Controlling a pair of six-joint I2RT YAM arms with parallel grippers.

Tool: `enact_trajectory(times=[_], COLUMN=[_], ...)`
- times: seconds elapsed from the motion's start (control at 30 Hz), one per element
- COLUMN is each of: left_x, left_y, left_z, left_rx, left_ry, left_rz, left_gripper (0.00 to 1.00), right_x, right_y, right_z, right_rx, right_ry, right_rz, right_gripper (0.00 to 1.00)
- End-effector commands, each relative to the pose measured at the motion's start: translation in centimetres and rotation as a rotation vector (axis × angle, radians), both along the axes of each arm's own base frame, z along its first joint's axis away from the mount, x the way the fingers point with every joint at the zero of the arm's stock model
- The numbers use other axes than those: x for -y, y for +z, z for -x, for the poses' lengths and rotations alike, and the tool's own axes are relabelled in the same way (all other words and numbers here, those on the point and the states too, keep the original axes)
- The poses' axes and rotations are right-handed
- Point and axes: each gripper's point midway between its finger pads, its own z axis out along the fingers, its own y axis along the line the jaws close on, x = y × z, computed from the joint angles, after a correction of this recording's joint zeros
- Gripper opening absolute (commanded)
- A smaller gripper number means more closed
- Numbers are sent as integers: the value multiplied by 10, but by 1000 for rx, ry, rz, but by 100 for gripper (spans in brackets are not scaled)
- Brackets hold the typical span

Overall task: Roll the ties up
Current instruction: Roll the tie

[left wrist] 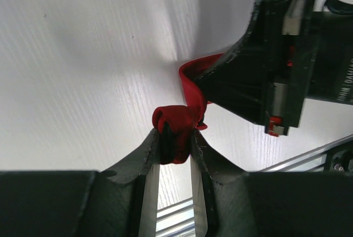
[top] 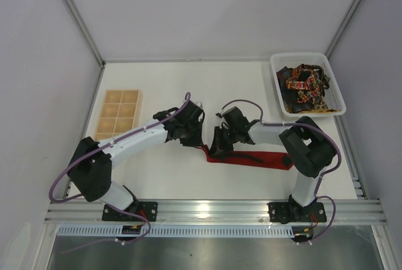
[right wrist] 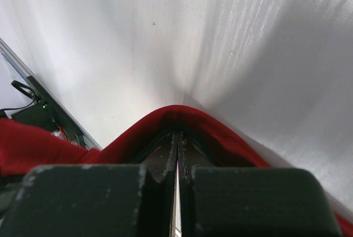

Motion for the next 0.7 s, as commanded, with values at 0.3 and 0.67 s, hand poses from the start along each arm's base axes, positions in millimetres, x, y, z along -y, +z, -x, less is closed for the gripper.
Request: enact_trajectory(times=[0.3, 0.67], left_x=[16, -8], left_y=[-5, -6], left_z=[-5, -7], left_rx=[20, 47], left_ry=[-60, -63], left_rz=[-67, -200], left_gripper=[8, 5], right_x=[-19, -8], right_y=[6, 13], right_z=[-7, -3], right_rx=[13, 25], right_ry=[11, 14], right_rz=[-85, -40], right_gripper=[0, 0])
